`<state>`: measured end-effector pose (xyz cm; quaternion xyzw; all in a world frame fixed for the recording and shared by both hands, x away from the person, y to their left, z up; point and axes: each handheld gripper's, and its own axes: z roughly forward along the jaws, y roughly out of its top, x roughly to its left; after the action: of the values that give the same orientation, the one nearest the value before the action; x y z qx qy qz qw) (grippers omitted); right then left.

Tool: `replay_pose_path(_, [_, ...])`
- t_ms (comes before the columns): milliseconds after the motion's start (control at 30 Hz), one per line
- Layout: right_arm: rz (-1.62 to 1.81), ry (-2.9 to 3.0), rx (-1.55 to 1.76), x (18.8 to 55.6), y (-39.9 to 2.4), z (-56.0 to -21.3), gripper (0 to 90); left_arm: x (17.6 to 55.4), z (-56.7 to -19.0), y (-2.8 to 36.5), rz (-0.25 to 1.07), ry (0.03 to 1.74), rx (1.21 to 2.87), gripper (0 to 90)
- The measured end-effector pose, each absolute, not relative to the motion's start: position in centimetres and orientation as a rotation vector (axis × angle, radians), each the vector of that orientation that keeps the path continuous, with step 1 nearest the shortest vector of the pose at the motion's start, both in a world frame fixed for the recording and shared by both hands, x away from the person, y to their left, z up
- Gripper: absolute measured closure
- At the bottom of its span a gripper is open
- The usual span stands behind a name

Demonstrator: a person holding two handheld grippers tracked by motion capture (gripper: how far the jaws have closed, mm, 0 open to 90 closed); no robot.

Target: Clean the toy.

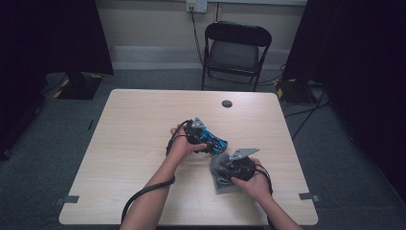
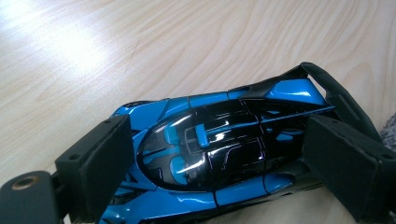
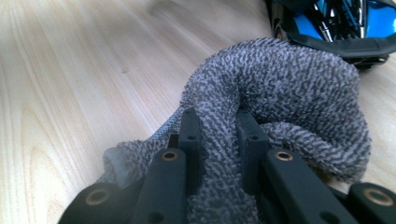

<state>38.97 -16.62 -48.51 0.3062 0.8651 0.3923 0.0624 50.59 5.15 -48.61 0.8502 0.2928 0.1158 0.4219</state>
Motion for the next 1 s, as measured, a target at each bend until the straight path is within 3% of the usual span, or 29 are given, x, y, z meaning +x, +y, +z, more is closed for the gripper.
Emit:
replay_pose_path(567, [1.239,2.683,0.82,37.6,-16.5,-48.0,75.2,50.6,-48.6,5.1,0.29,0.733,2.127,9.0])
replay_pose_path(1000, [1.305,2.586,0.889,37.2,-20.6,-46.0,74.5,50.5,-48.7,5.2,0.296,0.731,2.119,9.0])
